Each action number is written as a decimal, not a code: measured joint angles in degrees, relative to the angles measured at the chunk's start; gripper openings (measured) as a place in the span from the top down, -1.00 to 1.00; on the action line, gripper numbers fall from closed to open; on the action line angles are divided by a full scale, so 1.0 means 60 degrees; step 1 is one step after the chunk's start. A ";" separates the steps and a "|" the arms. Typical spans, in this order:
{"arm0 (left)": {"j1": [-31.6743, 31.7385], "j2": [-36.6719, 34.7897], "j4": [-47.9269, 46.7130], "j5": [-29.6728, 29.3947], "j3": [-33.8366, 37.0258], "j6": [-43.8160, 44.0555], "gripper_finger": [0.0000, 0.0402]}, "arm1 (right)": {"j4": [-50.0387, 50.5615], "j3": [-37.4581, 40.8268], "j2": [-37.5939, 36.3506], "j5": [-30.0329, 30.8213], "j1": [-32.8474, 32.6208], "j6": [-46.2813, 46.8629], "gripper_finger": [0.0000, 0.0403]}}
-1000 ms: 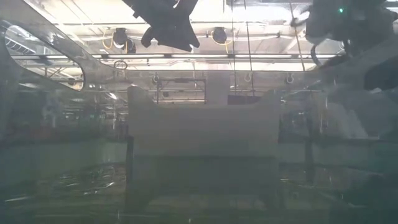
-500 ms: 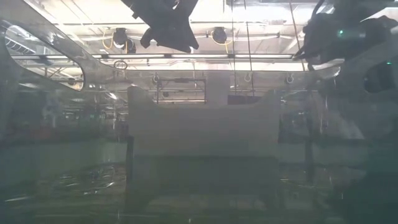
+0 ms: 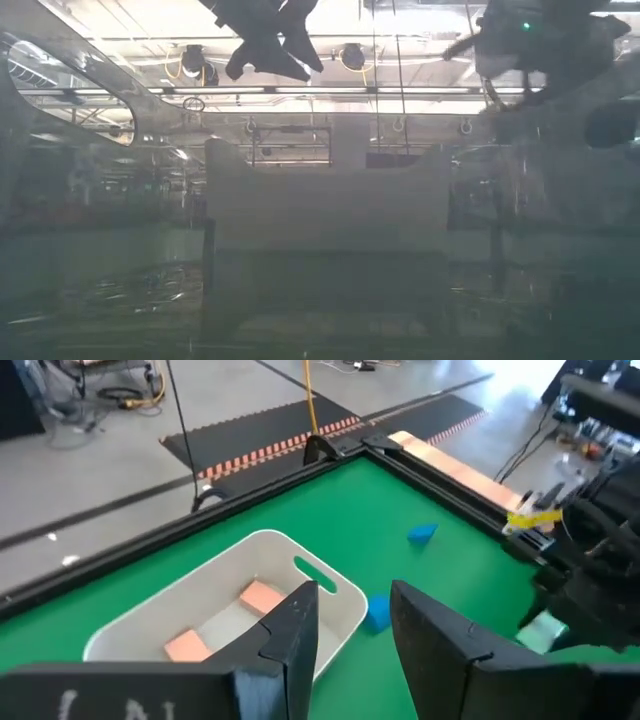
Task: Sort & place blocks by color
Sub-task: Put the top light blue block into the transparent bin
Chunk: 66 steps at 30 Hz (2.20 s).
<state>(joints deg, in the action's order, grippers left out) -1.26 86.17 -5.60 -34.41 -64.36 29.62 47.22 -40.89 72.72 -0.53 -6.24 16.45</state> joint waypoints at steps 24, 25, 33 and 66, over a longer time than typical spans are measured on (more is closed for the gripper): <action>-0.0754 0.0004 0.2927 -0.0669 0.0004 -0.5688 0.36 | -1.3443 -0.0156 -0.1712 0.1850 0.3166 0.3073 0.48; -0.0752 0.0004 0.3333 -0.0829 0.0004 -0.6506 0.36 | -1.3887 -0.0156 -0.1589 0.2072 0.3165 0.3206 0.48; -0.0352 0.0004 0.5674 -0.1031 0.0004 -0.9372 0.36 | -1.7093 -0.0156 -0.0376 0.2382 0.3169 0.4485 0.48; 0.0485 0.0006 0.6203 0.0603 0.0007 -0.8918 0.36 | -1.5721 -0.2044 0.0650 0.1547 0.2899 0.4072 0.47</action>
<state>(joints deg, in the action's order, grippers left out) 1.65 86.21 31.61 -30.80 -64.31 -23.89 -47.11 -53.15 76.62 8.75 11.16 40.88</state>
